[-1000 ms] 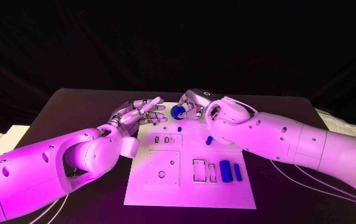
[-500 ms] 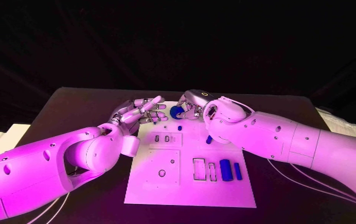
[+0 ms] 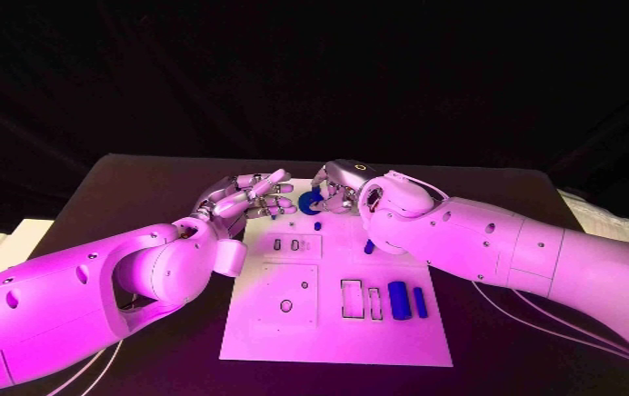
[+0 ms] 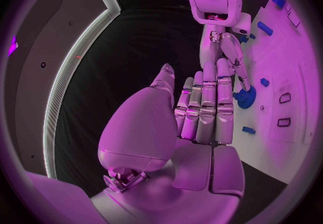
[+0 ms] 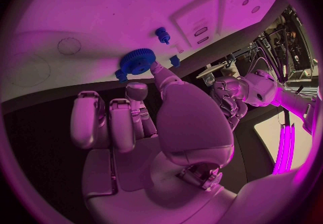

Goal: Assemble the parts on the task board

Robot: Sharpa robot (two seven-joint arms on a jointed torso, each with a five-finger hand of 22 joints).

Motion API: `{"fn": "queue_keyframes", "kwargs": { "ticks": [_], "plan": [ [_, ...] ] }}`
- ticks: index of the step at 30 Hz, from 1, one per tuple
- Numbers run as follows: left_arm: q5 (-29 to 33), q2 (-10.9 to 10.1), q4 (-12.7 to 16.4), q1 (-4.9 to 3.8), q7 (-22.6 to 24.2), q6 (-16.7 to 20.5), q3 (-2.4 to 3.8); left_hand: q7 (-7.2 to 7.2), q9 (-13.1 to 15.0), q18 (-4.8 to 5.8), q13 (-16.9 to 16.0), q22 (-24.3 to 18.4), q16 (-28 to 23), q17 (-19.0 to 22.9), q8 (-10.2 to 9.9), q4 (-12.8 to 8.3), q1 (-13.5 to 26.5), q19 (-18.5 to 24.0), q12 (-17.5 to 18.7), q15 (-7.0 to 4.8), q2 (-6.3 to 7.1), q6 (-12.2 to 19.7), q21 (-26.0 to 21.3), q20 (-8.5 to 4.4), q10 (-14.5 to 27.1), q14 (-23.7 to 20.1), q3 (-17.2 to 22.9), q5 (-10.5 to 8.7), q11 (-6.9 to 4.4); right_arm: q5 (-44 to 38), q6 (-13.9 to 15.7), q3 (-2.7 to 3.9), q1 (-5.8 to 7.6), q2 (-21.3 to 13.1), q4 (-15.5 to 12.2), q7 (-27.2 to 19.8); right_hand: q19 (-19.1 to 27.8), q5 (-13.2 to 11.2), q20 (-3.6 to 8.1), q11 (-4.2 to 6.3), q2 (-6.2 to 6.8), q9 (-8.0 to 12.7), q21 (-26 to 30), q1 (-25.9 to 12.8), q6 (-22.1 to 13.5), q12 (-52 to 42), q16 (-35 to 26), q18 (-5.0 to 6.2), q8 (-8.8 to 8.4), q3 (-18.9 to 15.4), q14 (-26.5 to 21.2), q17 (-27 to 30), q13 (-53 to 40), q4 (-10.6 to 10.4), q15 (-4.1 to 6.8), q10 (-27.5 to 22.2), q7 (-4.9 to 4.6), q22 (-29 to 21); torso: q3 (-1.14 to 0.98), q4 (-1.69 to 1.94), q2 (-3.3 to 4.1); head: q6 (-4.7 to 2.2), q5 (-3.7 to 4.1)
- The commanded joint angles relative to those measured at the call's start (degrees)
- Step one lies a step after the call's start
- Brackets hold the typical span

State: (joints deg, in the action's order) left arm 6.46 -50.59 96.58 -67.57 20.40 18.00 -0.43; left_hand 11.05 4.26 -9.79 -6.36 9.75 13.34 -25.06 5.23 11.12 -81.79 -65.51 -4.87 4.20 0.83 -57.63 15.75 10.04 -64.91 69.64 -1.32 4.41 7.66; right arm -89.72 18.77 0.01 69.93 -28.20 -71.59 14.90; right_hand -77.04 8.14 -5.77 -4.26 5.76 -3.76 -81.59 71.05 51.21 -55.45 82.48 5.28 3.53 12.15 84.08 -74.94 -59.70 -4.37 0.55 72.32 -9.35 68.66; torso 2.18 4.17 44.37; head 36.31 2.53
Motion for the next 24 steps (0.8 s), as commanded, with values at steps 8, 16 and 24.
{"fn": "queue_keyframes", "kwargs": {
  "ticks": [8,16,24],
  "plan": [
    [0.11,-0.15,0.05,-0.05,0.08,-1.14,0.04,0.16,-0.06,-0.45,0.09,-0.09,-0.14,-0.06,-0.33,-0.31,-0.32,0.22,0.33,0.02,-0.31,0.18,-0.21,0.1,0.33,-0.2,-0.07,-0.2,0.11,4.48,7.05,0.08,-0.07,-4.44,-4.32,-5.21,-0.56,3.09,0.0,0.51,-0.75,-0.37,-0.02,1.22,1.84,-2.46,-0.16,-0.83,0.75,-1.12,3.18,-1.03,-2.08,-0.8,-0.02,1.23,0.42,0.72,0.0,-0.13,-0.07,-0.06,0.18],
    [0.11,-0.48,-0.16,-0.05,0.17,-1.32,0.03,0.11,-0.05,-0.46,0.1,-0.09,-0.22,-0.07,-0.32,-0.36,-0.36,0.23,0.33,0.03,-0.36,0.15,-0.24,0.11,0.31,-0.18,-0.05,-0.2,0.09,18.93,6.04,0.4,0.83,-14.62,-9.79,-18.8,-0.44,3.71,0.23,0.71,-1.39,-0.35,0.03,4.64,2.74,-2.38,-0.19,-0.8,0.79,-0.17,3.17,-1.06,-2.13,1.06,0.19,0.97,0.53,0.59,-0.14,-1.03,-0.48,-0.27,0.27],
    [0.11,-0.12,-1.05,0.03,0.19,-2.07,0.0,-0.35,0.11,-0.56,0.0,-0.11,-0.71,-0.16,0.0,-0.59,-0.46,0.19,0.04,-0.15,-0.77,-0.6,-0.37,0.09,-0.55,0.03,0.01,-0.2,-0.27,27.7,0.92,0.41,1.06,-22.1,-8.14,-26.1,-0.47,4.0,0.28,0.76,-0.72,-0.33,-0.02,6.05,3.32,-1.67,0.08,-0.85,0.81,-0.16,3.25,-1.6,-1.61,2.42,0.22,0.48,0.57,0.77,-0.62,-1.9,-0.99,-0.55,0.11]
  ]
}}
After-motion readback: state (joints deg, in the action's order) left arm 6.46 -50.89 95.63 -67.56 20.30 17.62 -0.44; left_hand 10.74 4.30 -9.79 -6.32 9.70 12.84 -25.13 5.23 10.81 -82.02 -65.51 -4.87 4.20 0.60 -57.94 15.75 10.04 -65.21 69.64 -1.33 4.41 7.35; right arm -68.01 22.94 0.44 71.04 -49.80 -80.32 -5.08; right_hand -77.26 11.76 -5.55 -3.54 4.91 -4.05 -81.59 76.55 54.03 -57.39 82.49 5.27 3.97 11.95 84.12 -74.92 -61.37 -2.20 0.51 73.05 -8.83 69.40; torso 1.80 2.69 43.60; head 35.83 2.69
